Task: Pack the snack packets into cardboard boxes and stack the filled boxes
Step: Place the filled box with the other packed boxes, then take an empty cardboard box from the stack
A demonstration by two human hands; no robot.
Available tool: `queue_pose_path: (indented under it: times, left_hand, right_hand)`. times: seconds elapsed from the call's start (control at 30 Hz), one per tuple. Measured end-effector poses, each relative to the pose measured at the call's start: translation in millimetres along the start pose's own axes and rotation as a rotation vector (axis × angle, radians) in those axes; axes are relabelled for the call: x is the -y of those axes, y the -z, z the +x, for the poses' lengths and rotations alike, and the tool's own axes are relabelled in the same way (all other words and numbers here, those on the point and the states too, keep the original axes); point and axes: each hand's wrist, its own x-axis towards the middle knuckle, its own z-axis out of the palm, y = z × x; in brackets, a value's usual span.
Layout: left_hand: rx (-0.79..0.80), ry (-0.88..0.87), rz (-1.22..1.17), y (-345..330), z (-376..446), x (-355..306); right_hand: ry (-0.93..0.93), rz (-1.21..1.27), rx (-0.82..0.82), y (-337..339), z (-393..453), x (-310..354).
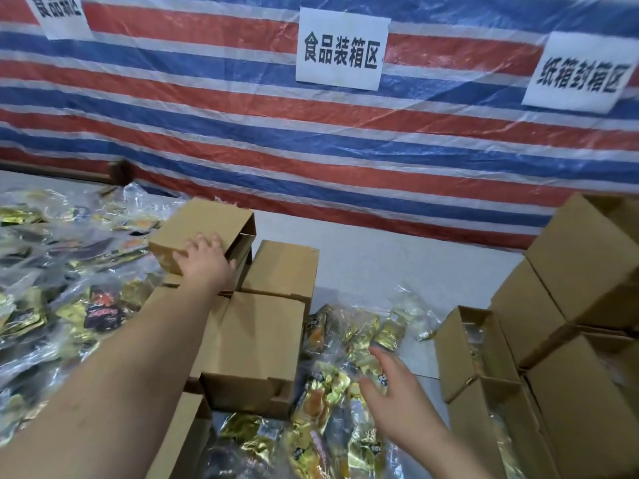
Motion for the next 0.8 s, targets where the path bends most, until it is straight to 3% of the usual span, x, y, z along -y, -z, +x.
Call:
queue_pose_path:
  times: [0.17,0.3,0.47,0.67,0.8]
  left_hand:
    - [0.028,0.039,0.015,-3.0,5.9,-8.1]
    - [-0.121,0.019,-0.001,20.2,-9.7,-0.8]
    - [-0.258,-0.036,-0.239,95.3,-38.4,7.0]
    - [-0.167,-0.23,-0.518,171.8,-121.2,-3.0]
    - [0.017,-0.361,-0.76,189.4,-183.5,-22.6]
  right_hand:
    - [0.0,0.001,-0.022,4.1,7.9,3.2]
    - [0.007,0.036,-0.04,9.0,12.2,7.9]
    - [0.043,0.058,-0.072,26.5,19.1,18.1]
    - [0.12,0.058,-0.18,79.4,35.0,60.7]
    - [0.184,0.125,-0.278,121.7,25.0,93.2]
